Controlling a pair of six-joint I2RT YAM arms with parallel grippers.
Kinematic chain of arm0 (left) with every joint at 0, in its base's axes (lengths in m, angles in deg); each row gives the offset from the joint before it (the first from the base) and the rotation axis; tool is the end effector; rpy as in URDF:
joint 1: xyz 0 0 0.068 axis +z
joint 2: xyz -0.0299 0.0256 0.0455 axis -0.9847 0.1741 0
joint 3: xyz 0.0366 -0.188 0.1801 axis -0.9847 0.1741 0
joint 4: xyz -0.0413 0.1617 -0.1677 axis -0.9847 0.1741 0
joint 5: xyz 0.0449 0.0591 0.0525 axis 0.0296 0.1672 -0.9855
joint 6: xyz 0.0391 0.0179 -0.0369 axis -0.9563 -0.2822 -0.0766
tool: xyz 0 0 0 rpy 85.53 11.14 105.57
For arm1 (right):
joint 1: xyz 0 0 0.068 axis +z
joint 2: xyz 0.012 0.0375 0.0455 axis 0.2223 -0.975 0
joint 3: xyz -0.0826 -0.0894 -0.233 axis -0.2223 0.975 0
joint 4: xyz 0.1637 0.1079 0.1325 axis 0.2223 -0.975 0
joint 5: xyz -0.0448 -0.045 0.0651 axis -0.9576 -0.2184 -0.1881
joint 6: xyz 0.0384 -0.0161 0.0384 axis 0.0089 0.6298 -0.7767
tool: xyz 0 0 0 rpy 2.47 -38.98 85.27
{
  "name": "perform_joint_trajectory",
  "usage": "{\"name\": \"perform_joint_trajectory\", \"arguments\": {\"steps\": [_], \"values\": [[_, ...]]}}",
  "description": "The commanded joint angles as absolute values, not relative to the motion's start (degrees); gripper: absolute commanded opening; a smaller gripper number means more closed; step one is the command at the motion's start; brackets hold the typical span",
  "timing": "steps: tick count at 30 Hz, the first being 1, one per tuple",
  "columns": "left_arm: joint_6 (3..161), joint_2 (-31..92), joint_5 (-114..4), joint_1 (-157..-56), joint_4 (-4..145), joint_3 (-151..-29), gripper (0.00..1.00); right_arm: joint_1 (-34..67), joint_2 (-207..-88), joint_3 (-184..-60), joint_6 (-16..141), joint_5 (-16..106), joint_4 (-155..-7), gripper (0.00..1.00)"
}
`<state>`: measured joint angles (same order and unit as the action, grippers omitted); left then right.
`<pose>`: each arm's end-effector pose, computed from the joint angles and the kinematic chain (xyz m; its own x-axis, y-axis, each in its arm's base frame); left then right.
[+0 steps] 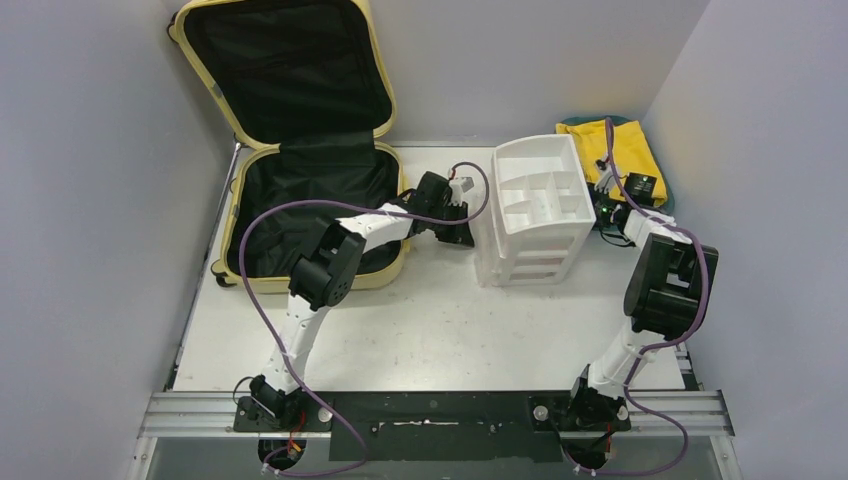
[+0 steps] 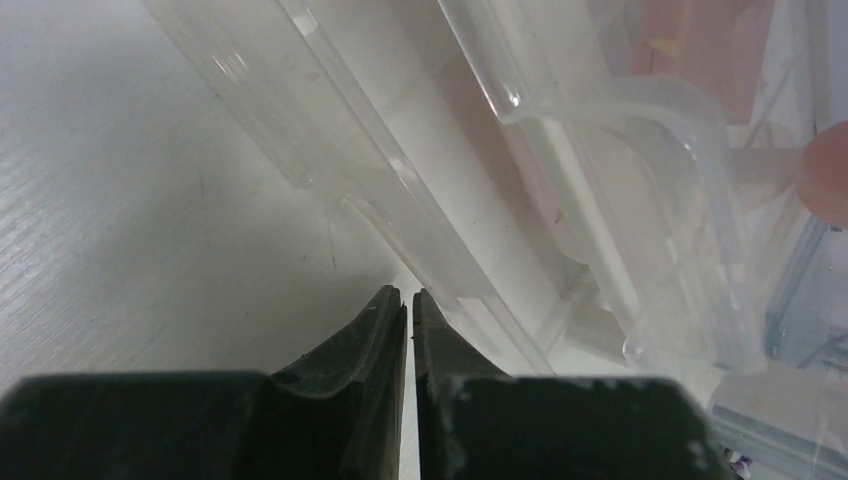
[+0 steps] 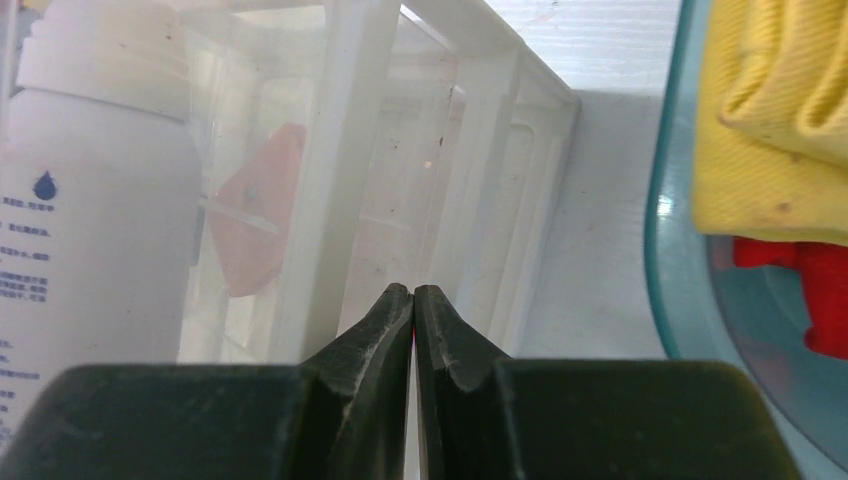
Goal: Open, take out, and arrange the luggage
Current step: Close the drawer in the storage box.
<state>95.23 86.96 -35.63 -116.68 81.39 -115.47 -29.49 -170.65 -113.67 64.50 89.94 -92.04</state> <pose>0.3768 -0.3038 0.1522 -0.8362 0.1535 -0.5266 0.4921 0.6340 -0.5966 0.3519 -0.0725 0.2047 -0.7403 0.2781 -0.6121 -0.2647 0.7163 0.6456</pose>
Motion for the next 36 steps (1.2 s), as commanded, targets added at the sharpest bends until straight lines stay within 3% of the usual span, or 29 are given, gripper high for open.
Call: {"name": "perform_joint_trajectory", "arguments": {"steps": [1, 18, 26, 32, 36], "values": [[98.1, 88.3, -33.5, -117.0, 75.9, -119.9, 0.07, -27.9, -169.2, -112.2, 61.4, 94.4, -86.4, 0.08], [100.4, 88.2, -32.3, -116.8, 73.9, -120.1, 0.09, -25.8, -168.9, -110.8, 59.3, 93.3, -83.6, 0.10], [94.8, 83.3, -35.5, -113.9, 81.0, -117.8, 0.09, -28.9, -167.3, -111.2, 59.4, 92.8, -84.3, 0.14], [93.3, 78.9, -35.1, -110.1, 83.1, -117.3, 0.10, -29.9, -166.4, -111.7, 60.4, 91.3, -85.5, 0.34], [92.1, 75.2, -34.8, -108.5, 83.3, -116.9, 0.11, -30.2, -165.0, -112.5, 62.3, 87.8, -87.5, 0.63]]}}
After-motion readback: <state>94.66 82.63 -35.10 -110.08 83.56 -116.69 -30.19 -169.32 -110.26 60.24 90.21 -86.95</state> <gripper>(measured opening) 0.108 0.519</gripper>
